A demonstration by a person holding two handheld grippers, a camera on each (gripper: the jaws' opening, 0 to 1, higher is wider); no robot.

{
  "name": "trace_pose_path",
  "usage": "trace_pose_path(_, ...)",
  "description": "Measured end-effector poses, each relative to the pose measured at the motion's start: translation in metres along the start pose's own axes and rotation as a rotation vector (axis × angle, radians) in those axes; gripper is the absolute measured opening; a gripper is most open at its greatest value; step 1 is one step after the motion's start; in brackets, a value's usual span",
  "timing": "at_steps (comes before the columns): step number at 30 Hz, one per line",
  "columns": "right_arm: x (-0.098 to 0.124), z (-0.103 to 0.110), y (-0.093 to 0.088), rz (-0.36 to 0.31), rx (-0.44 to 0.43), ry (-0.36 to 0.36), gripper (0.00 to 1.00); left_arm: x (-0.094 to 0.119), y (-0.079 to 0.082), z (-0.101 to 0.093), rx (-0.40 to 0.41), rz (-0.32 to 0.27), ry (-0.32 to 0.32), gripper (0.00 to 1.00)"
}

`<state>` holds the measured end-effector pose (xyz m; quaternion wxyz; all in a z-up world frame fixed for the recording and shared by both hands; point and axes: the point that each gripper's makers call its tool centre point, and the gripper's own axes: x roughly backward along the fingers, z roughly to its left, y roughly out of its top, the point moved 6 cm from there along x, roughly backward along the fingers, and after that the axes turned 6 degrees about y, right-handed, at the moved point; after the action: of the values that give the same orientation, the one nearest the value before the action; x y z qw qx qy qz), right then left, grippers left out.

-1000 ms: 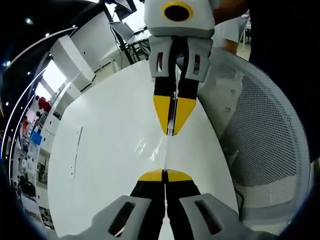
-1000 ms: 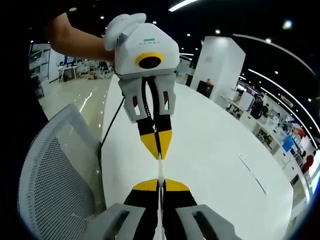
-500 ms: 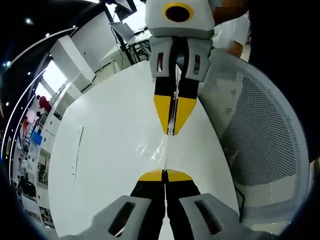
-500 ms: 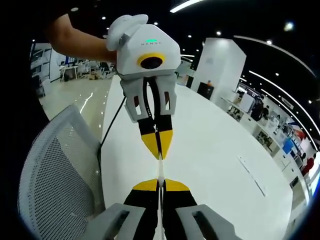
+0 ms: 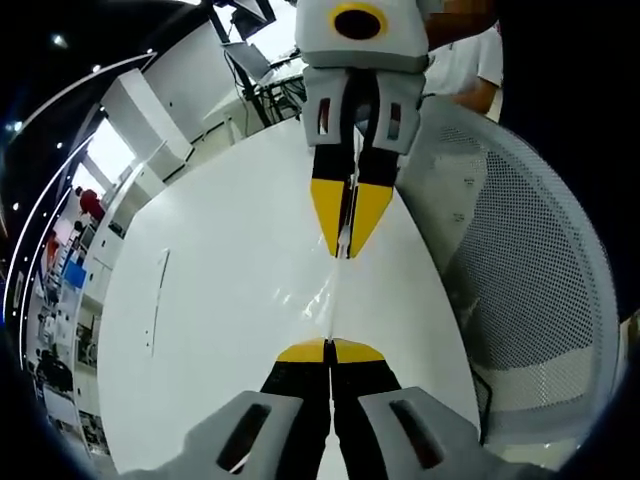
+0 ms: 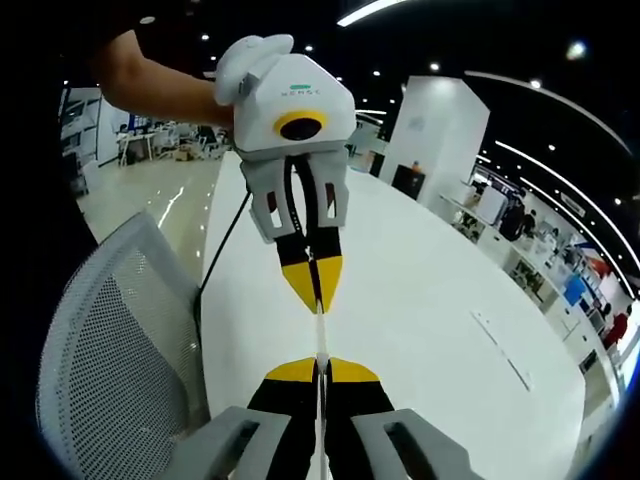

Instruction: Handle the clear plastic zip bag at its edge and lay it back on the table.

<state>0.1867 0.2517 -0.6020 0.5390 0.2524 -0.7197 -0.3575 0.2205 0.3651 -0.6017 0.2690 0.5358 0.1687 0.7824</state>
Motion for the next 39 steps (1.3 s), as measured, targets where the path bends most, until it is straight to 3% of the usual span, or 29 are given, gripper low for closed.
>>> trace_pose_path(39,0.0068,0.0037,-0.0005,-0.016,-0.009,-0.012,0.00,0.0037,-0.0017,-0.0010,0.005,-0.028,0.005,0.00)
